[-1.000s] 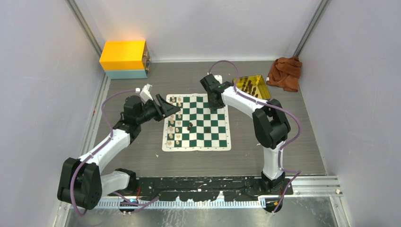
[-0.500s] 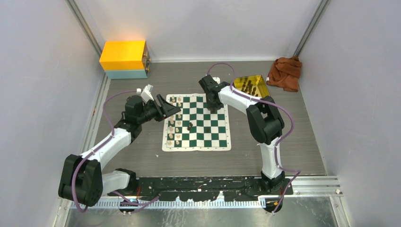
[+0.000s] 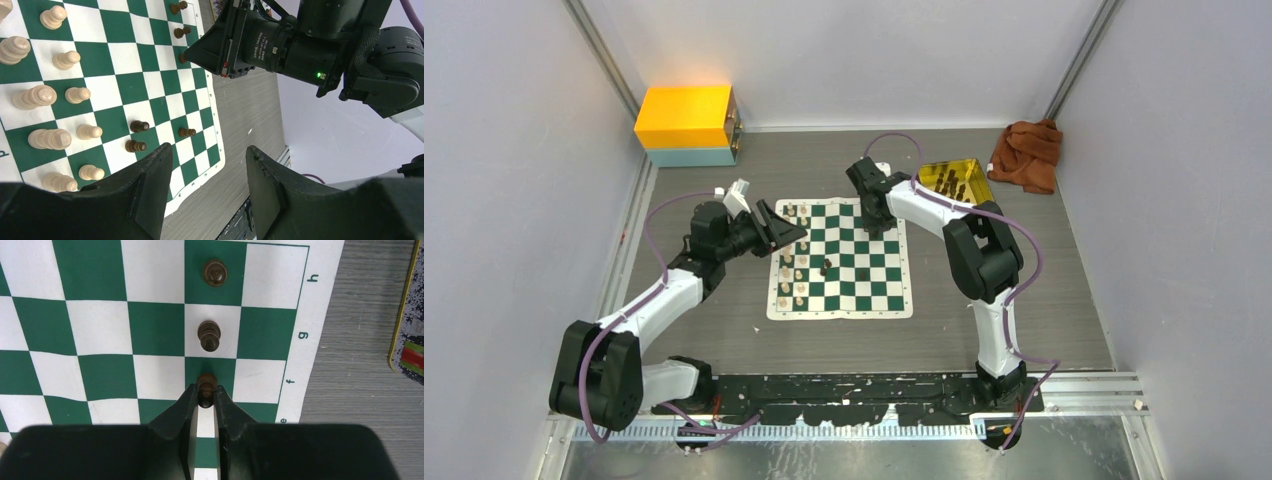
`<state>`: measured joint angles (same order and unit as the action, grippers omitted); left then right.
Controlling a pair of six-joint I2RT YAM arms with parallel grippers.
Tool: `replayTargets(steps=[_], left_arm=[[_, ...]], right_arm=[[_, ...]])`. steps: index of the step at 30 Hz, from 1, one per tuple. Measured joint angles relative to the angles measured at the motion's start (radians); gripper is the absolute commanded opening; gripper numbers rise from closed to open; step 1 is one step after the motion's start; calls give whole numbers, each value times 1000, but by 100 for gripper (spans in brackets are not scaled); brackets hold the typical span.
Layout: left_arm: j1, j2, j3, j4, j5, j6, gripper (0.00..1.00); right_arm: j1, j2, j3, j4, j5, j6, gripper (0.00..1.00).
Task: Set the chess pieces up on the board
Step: Place the chess piece on the chessboard.
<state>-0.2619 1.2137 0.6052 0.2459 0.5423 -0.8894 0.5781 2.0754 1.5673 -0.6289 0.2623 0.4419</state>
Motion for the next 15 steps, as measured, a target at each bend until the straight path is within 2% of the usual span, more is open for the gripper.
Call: replayTargets(steps=[6,15], left_arm=[[0,6,0,6,0,0,56],[0,8,0,11,0,0,57]], right_arm=[[-5,0,0,0,-4,-2,4],[-6,0,0,1,-13,-11,33]])
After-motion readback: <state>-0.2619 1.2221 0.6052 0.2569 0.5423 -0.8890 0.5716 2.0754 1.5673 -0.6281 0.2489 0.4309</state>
